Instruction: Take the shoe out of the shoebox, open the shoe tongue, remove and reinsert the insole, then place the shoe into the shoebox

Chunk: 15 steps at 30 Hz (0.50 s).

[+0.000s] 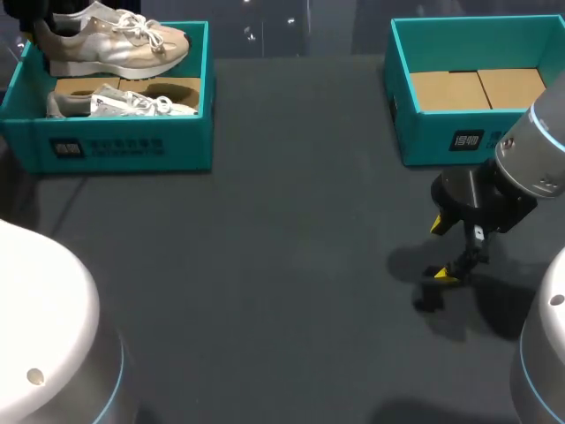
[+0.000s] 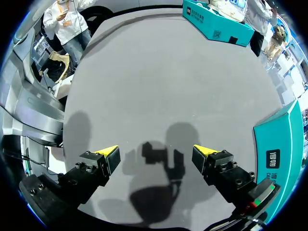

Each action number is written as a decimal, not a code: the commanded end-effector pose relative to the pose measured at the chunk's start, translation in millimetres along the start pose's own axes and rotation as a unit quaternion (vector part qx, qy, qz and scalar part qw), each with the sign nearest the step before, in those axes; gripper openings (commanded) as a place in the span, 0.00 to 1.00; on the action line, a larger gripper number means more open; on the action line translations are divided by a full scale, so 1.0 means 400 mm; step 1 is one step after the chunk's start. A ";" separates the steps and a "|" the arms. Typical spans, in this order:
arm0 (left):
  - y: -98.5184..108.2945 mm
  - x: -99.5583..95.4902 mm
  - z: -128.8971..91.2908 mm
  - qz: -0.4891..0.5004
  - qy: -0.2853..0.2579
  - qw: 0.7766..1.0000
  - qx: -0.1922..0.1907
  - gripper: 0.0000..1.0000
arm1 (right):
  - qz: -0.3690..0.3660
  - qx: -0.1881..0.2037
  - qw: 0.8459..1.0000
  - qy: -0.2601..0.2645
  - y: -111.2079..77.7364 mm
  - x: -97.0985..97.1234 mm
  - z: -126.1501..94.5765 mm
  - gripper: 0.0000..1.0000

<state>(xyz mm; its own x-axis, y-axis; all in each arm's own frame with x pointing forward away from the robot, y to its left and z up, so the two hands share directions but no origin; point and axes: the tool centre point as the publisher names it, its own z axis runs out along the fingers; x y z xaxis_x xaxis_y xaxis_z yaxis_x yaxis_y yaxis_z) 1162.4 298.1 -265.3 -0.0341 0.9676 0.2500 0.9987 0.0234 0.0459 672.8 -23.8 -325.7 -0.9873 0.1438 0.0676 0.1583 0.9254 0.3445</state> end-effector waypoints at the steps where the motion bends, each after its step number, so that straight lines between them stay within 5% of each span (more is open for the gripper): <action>1: -0.001 -0.007 0.030 0.004 0.006 1.000 -0.003 0.00 | 0.000 0.001 1.000 -0.001 -0.001 0.003 0.001 1.00; 15: 0.005 -0.038 0.079 0.000 0.015 1.000 -0.009 0.00 | 0.000 0.001 1.000 -0.001 -0.001 0.003 0.001 1.00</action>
<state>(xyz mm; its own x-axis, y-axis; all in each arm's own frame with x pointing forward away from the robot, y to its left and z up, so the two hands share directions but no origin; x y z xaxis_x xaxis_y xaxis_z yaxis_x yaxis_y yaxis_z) 1164.7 293.1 -297.1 -0.0353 0.9603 0.2769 0.9979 0.0190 0.0613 672.8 -23.8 -325.7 -0.9873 0.1438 0.0676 0.1583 0.9254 0.3445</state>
